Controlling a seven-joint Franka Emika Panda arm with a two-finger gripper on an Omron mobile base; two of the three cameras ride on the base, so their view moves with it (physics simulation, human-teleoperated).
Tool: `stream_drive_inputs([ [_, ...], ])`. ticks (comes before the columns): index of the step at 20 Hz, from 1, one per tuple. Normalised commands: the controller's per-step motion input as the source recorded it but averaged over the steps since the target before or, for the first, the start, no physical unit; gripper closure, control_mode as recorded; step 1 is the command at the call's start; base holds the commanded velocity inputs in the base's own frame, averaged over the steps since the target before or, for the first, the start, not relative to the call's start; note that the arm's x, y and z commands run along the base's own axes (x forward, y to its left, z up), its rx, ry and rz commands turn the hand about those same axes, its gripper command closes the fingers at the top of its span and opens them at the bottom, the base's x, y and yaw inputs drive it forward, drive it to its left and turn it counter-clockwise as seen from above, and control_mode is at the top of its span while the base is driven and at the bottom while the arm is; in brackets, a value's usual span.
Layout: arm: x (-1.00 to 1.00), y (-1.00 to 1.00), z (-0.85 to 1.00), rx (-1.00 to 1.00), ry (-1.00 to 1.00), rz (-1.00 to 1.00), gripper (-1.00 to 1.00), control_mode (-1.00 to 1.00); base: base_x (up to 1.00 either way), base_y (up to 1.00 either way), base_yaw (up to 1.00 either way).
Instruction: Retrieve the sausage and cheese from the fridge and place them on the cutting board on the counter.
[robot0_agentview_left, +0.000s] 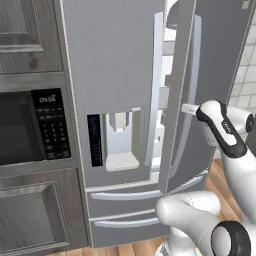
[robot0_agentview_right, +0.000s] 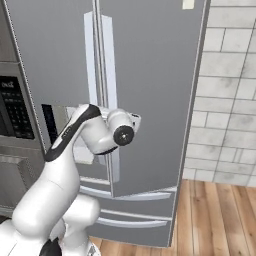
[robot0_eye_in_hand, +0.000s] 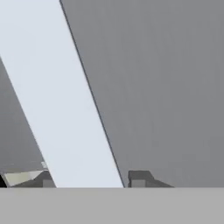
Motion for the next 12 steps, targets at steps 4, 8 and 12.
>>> stream_drive_inputs([
  [4, -0.51, -0.76, 0.18, -0.12, 0.08, 0.14, 1.00, -1.00, 0.00, 0.00, 0.00],
  [8, -0.49, -0.84, 0.11, -0.11, 0.05, 0.16, 1.00, -1.00, 0.00, 0.00, 0.00],
  [12, -0.54, -0.98, 0.01, -0.04, 0.00, 0.20, 1.00, -1.00, 0.00, 0.00, 0.00],
])
